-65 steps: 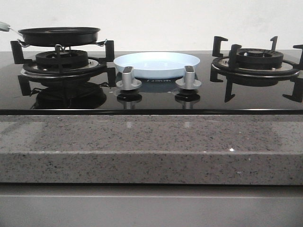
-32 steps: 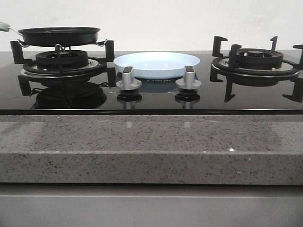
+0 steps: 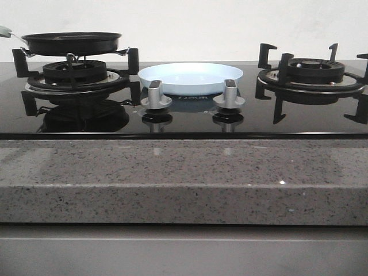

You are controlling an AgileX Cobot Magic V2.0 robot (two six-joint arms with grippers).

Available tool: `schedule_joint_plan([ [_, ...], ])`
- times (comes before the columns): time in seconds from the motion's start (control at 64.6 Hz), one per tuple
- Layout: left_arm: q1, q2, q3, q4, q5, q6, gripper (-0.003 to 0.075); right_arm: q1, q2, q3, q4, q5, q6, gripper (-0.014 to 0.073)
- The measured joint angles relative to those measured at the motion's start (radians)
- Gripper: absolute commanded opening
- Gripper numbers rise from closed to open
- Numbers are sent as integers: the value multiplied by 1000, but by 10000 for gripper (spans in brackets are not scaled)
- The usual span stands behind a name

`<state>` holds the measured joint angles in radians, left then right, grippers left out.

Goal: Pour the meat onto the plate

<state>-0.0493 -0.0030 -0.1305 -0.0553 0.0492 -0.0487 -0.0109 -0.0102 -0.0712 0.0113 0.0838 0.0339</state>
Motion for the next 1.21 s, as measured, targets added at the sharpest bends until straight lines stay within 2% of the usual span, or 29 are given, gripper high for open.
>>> schedule_joint_plan([
  [0.217, 0, 47, -229, -2, 143, 0, -20, 0, 27, -194, 0, 149, 0, -69],
  [0.542, 0, 297, -456, -2, 333, 0, -20, 0, 262, -439, 0, 330, 0, -69],
  [0.821, 0, 485, -494, 0, 417, 0, -20, 0, 448, -471, 0, 344, 0, -69],
  [1.099, 0, 544, -494, -2, 424, 0, -20, 0, 530, -471, 0, 350, 0, -65],
  [1.177, 0, 546, -494, 0, 426, 0, -13, 0, 538, -471, 0, 352, 0, -29],
  [1.208, 0, 546, -494, 2, 426, 0, 9, 0, 540, -471, 0, 352, 0, 27],
])
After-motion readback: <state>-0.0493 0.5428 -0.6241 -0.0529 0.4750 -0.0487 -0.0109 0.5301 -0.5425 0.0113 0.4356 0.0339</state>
